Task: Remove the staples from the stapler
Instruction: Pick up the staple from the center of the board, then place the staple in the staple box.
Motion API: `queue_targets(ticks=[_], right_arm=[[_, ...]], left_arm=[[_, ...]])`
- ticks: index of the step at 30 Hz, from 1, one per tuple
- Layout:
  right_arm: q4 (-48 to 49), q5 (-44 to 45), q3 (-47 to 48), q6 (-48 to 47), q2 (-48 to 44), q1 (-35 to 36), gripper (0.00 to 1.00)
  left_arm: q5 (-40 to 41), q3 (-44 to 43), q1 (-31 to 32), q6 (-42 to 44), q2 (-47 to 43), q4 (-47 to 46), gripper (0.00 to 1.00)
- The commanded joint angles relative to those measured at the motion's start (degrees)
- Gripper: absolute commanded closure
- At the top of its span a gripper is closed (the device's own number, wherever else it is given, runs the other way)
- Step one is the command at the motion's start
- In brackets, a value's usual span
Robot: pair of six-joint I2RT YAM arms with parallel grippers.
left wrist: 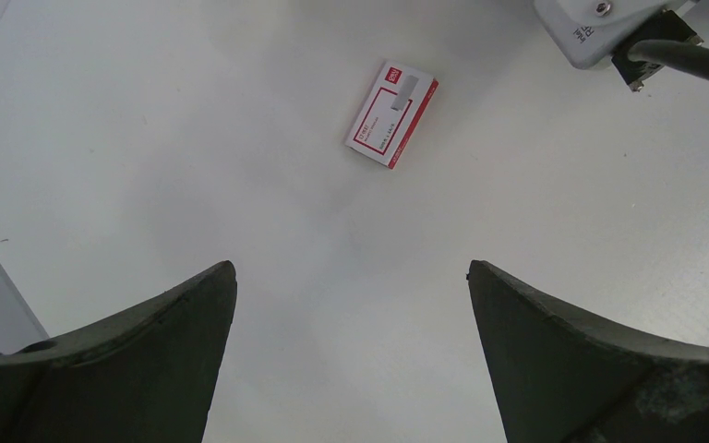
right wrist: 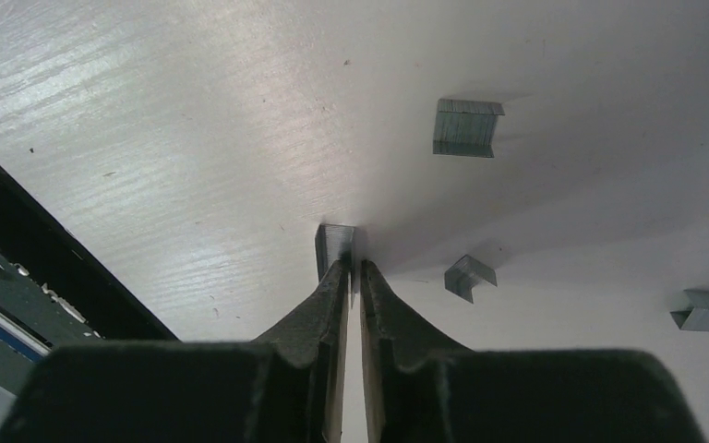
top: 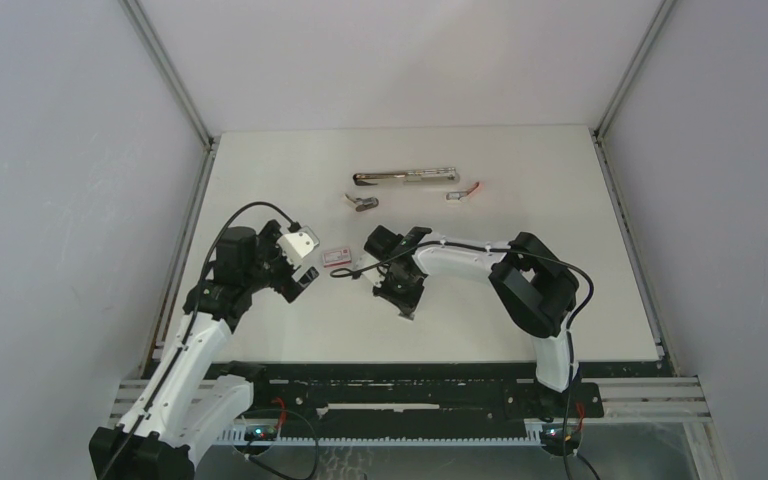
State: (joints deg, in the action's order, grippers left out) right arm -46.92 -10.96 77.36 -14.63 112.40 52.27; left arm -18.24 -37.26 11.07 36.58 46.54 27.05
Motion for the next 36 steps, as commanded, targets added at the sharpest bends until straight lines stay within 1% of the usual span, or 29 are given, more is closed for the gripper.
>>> queue_targets(ticks=[1, 3, 11, 15, 21, 26, 31, 36], right_arm=[[1.2, 1.0, 1.6, -0.2, 0.2, 0.6, 0.95], [1.3, 1.3, 1.8, 0.0, -0.1, 0.7, 1.00], [1.5, 2.8, 2.0, 1.8, -2.9, 0.6, 1.00], [1.2, 3.8, 3.0, 4.4, -5.4, -0.9, 1.00], [0.6, 1.9, 5.0, 9.2, -8.7, -8.1, 1.00], [0.9, 1.6, 6.9, 13.8, -9.2, -14.6, 1.00], [1.2, 2.9, 9.7, 18.5, -7.1, -19.3, 1.00], [-0.4, 4.7, 14.1, 23.4, -2.6, -22.0, 1.00]], left_arm=[[-1.0, 0.9, -0.5, 0.4, -0.5, -2.2, 0.00], [-1.0, 0.8, -0.5, 0.4, -0.3, -2.2, 0.00], [-1.0, 0.8, -0.4, 0.4, 0.1, -2.3, 0.00], [-0.8, 0.9, -0.4, 0.4, 0.2, -2.4, 0.00], [-0.3, 0.8, -0.5, 0.2, 0.7, -2.6, 0.00], [-0.1, 0.6, -0.4, 0.2, 1.8, -2.7, 0.00], [-0.1, 0.4, -0.4, -0.1, 1.8, -2.7, 0.00], [0.0, 0.4, -0.4, -0.1, 1.7, -2.7, 0.00]])
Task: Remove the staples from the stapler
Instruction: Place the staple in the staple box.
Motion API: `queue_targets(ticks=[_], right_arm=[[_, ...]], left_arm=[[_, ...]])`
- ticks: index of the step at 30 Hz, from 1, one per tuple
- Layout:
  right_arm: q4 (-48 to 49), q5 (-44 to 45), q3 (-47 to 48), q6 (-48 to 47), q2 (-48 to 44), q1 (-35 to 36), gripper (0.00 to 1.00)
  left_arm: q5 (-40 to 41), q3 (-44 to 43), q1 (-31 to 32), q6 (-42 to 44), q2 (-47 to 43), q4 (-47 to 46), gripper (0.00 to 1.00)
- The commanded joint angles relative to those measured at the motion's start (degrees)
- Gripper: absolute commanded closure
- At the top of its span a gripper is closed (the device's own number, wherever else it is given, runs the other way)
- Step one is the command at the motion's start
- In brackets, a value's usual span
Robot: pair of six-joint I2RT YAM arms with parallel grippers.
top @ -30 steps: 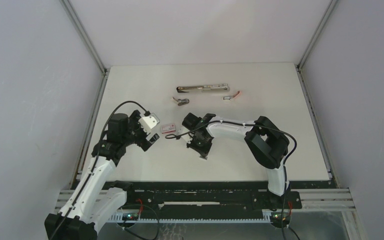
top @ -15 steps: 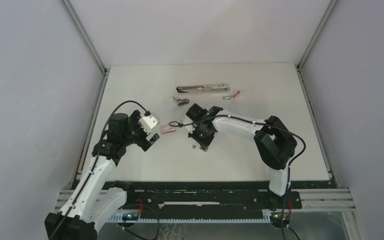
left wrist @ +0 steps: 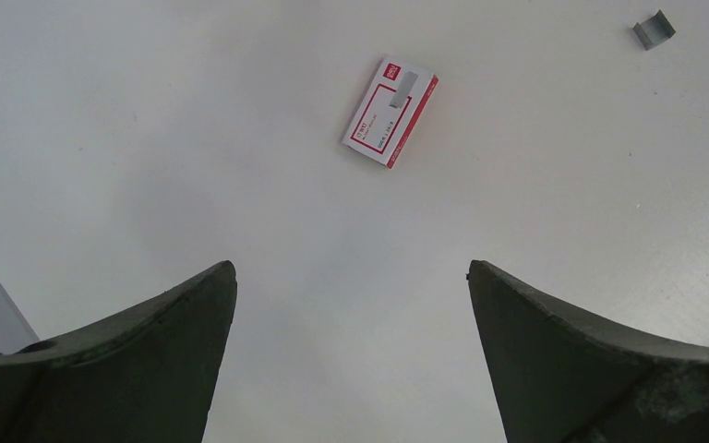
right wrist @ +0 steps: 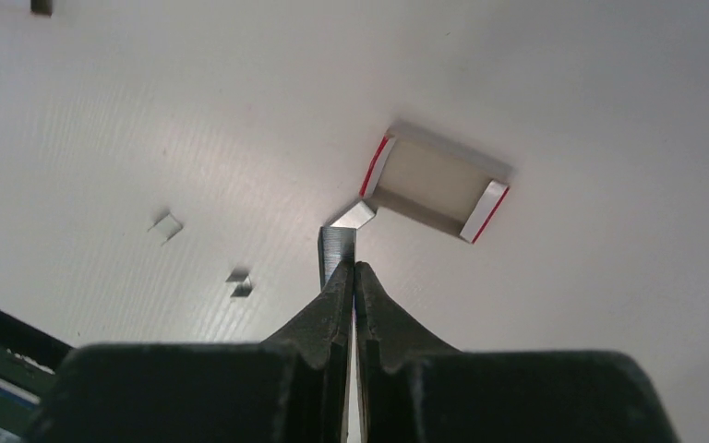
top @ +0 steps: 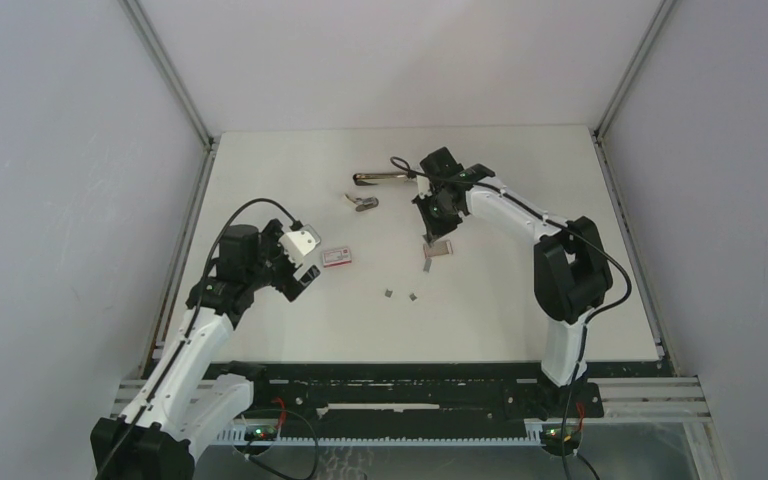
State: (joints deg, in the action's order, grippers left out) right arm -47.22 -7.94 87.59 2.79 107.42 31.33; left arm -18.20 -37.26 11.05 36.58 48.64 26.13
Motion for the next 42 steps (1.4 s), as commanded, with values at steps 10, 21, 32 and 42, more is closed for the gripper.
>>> queue_targets(ticks=[10, 21, 32, 42], right_arm=[[1.3, 2.8, 4.3, 10.4, 4.6, -2.5, 1.00], [2.5, 5.4, 4.7, 15.4, 7.1, -3.1, 1.00], [2.7, 6.5, 5.6, 18.3, 10.5, -3.0, 1.00], [2.8, 6.5, 5.7, 18.6, 11.9, -3.3, 1.00]], left_arm=[[0.1, 0.5, -0.4, 0.0, -0.2, -1.9, 0.00], [0.0, 0.5, -0.4, -0.1, -0.1, -2.0, 0.00], [0.0, 0.6, -0.4, 0.0, -0.1, -2.0, 0.00], [0.0, 0.7, -0.4, 0.1, -0.2, -2.1, 0.00]])
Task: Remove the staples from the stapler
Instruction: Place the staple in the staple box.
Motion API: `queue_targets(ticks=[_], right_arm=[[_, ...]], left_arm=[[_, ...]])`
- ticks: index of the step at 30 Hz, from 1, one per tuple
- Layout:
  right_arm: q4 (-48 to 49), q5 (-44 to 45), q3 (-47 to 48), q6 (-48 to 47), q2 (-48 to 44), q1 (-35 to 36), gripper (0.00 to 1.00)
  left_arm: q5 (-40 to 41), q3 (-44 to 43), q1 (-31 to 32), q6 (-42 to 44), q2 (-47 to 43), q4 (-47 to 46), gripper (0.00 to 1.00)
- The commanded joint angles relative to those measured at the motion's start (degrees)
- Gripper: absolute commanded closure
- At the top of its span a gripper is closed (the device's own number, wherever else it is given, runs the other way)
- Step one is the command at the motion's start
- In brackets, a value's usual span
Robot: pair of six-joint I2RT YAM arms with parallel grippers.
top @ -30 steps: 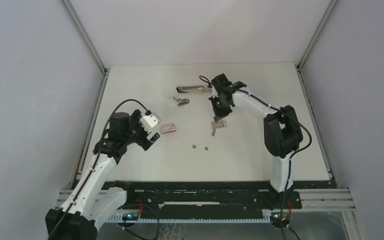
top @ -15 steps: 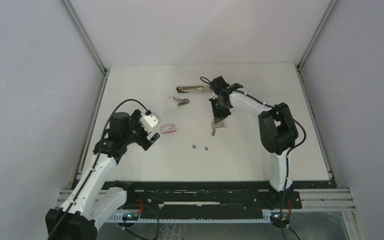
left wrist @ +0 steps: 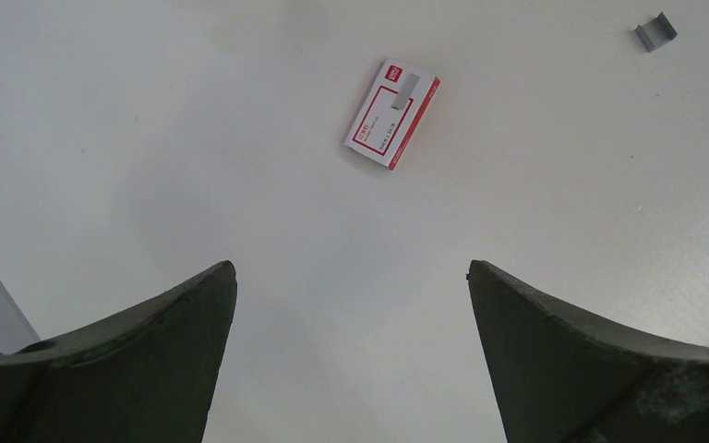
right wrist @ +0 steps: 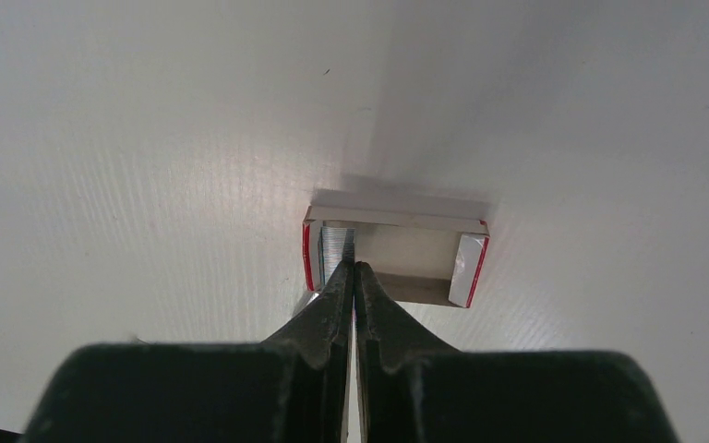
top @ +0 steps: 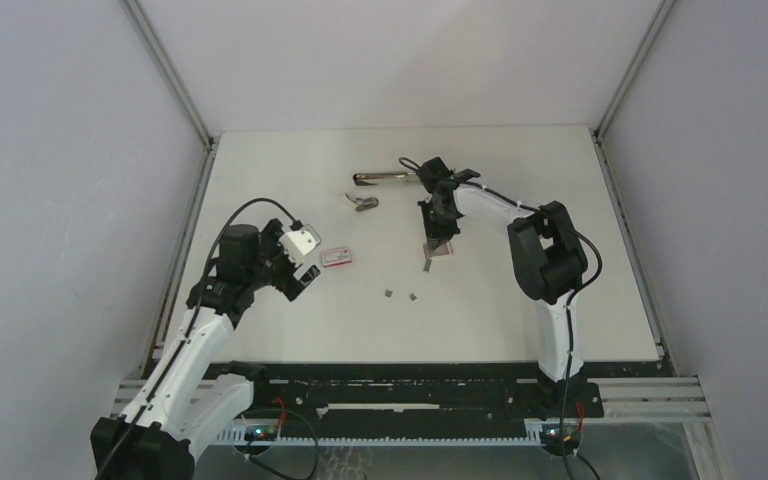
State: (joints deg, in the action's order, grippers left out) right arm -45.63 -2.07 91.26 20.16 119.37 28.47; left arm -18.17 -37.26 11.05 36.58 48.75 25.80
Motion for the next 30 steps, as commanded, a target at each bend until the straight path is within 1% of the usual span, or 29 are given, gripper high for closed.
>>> queue_targets(ticks=[1, 10, 30], right_arm=[[1.2, 0.5, 2.0, 1.2, 0.1, -0.4, 1.00], [1.3, 0.8, 2.0, 1.2, 0.8, -0.5, 1.00], [1.4, -1.6, 2.2, 0.9, 1.6, -0.9, 1.00]], left_arm=[[0.0, 0.7, -0.4, 0.1, -0.3, -1.6, 0.00], [0.0, 0.7, -0.4, 0.1, -0.3, -1.7, 0.00], [0.0, 0.8, -0.4, 0.2, -0.1, -1.8, 0.00]])
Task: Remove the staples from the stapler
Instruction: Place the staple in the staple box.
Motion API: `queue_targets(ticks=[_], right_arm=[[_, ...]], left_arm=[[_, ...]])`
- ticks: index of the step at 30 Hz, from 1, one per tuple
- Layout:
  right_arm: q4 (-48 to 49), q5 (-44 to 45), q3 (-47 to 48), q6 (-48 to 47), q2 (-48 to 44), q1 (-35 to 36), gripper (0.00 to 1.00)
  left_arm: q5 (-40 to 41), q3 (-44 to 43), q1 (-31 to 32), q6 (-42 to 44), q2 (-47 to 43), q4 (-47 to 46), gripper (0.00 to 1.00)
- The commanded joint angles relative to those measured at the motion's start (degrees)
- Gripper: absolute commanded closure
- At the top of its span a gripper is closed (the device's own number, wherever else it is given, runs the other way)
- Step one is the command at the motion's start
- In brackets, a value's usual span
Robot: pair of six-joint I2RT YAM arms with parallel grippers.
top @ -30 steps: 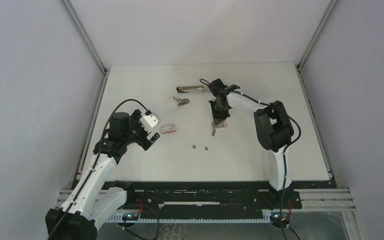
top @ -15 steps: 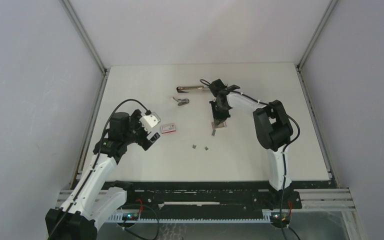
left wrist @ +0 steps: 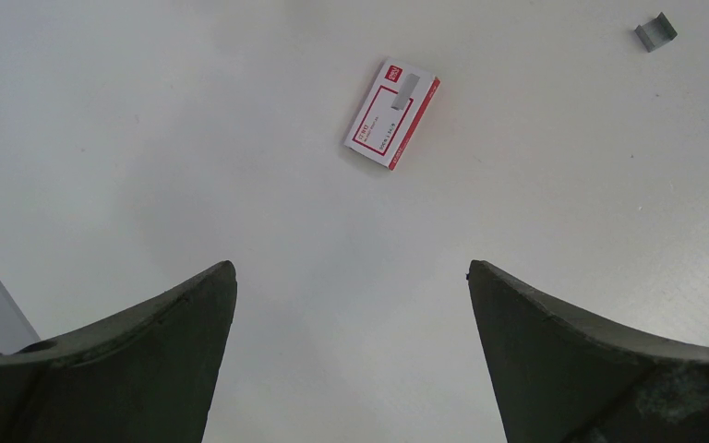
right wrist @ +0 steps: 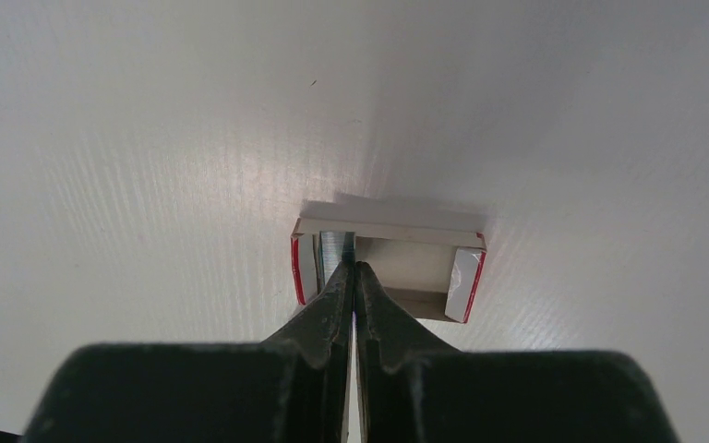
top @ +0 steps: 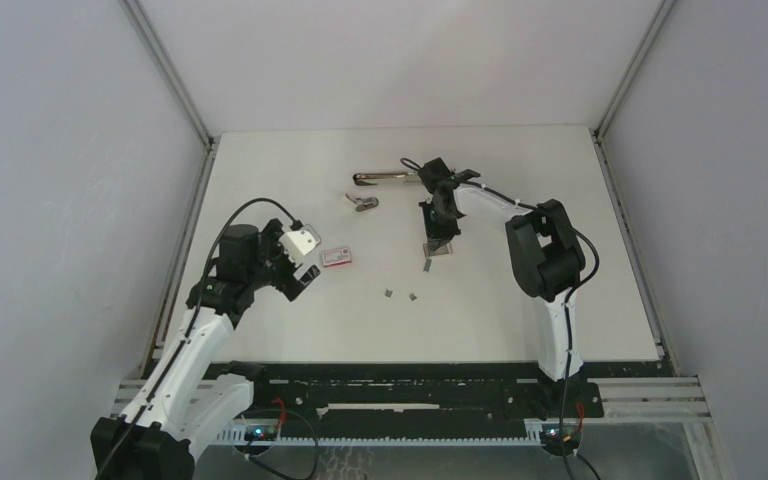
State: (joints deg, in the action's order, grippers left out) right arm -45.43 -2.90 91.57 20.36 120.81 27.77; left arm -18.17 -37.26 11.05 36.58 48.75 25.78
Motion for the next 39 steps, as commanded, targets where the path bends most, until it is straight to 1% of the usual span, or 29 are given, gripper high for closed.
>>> queue_targets(ticks=[1, 7, 39], right_arm=[[1.3, -0.8, 1.7, 0.8, -0.1, -0.1, 1.00], [1.5, -0.5, 1.0, 1.0, -1.6, 0.0, 1.00], [0.6, -0.9, 0.8, -0.6, -3.4, 0.4, 1.00]], left_arm=[[0.0, 0.8, -0.3, 0.2, -0.1, -1.8, 0.00], [0.0, 0.8, -0.4, 0.2, -0.1, -1.8, 0.00], [0.2, 0.9, -0.4, 0.1, -0.2, -1.7, 0.00]])
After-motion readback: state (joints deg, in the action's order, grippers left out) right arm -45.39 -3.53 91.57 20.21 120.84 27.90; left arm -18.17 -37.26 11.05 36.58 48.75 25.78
